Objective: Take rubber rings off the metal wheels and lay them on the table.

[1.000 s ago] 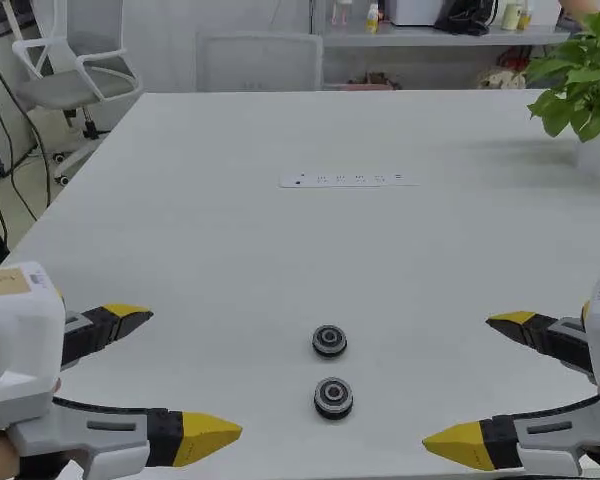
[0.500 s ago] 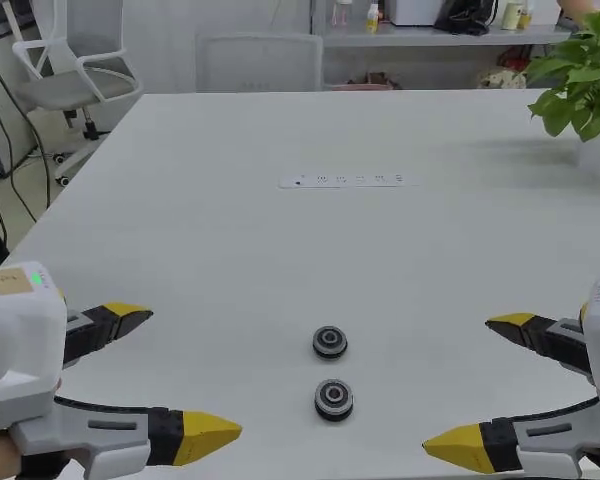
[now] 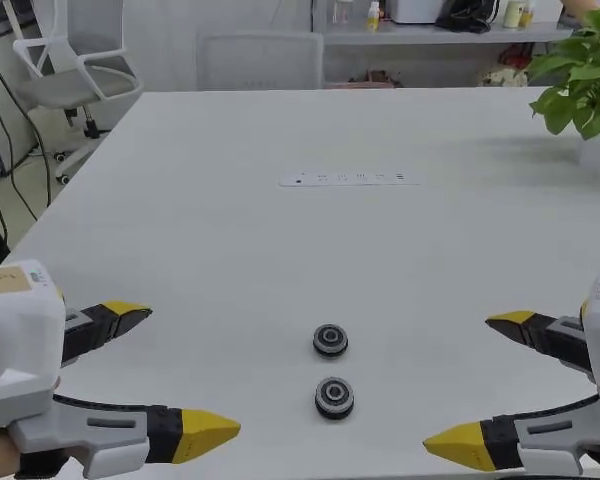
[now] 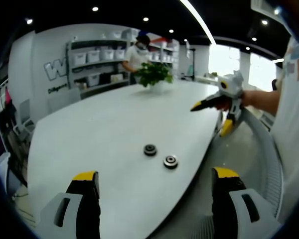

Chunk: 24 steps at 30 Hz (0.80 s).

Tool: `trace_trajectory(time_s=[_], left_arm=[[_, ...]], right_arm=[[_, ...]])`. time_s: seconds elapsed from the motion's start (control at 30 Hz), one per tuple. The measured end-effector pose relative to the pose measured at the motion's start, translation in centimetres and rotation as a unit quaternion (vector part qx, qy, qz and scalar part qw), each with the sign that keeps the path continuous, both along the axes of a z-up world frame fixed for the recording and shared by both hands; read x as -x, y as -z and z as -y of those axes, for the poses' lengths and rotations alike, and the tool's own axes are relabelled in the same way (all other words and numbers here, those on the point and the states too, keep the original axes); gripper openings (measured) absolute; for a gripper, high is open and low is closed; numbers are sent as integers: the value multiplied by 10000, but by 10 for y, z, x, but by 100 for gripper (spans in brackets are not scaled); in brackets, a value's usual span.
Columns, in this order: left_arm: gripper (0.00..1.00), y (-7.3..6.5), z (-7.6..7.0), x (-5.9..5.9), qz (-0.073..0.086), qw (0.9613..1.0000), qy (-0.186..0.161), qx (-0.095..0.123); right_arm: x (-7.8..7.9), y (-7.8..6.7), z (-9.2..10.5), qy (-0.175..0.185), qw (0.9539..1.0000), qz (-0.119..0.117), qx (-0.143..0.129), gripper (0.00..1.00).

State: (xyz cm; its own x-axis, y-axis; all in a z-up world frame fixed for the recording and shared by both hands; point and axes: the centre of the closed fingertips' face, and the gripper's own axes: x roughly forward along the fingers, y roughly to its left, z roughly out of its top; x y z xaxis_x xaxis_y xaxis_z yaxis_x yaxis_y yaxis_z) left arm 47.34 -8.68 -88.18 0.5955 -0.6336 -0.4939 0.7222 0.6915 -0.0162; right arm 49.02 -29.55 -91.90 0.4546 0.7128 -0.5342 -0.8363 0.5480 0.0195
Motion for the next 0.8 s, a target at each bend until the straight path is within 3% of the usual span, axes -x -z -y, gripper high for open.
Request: trace_trajectory(time_s=[0.8], left_arm=[[94,5,1,-6,-55,9999,52,-70]], right_arm=[[-3,5,-1,-63,9999,-61,54,99]])
